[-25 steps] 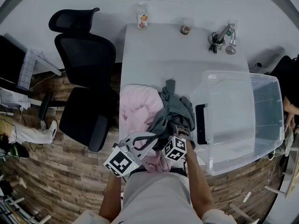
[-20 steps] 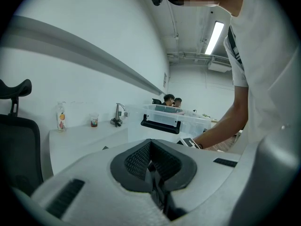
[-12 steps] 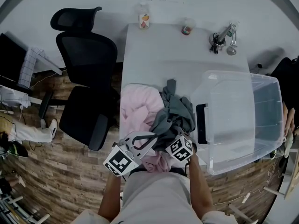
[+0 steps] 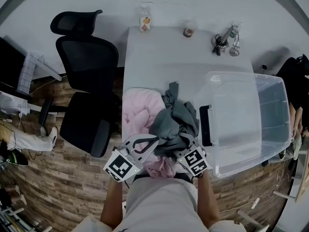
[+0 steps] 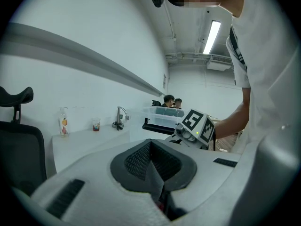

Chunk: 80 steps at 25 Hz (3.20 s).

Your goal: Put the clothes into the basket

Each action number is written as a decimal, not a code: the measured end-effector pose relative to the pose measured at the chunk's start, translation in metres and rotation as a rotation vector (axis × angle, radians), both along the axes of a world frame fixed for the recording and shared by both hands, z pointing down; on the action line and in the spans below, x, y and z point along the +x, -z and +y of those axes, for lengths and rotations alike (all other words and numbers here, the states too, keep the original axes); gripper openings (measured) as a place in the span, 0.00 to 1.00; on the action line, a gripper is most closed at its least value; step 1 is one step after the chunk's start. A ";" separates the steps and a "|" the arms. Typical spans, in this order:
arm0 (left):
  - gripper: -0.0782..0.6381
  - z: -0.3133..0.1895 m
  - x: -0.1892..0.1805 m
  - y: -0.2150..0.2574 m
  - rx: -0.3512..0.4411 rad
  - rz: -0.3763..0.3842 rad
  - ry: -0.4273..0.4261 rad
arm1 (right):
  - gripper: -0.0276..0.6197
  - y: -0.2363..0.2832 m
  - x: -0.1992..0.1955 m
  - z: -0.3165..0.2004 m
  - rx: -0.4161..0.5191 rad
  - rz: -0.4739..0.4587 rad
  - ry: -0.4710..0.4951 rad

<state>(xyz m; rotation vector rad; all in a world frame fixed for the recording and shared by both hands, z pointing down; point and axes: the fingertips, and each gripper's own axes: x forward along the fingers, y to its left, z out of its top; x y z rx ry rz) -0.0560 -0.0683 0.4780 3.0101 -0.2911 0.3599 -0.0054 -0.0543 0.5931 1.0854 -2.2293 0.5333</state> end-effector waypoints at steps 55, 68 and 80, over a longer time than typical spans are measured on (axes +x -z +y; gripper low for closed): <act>0.11 0.028 0.105 0.204 0.448 0.188 -0.183 | 0.28 0.330 0.107 0.011 0.686 -0.412 -0.217; 0.11 0.040 0.168 0.250 0.543 0.242 -0.255 | 0.28 0.386 0.177 0.025 0.788 -0.433 -0.287; 0.11 0.048 0.231 0.272 0.575 0.285 -0.320 | 0.28 0.412 0.249 0.038 0.857 -0.466 -0.362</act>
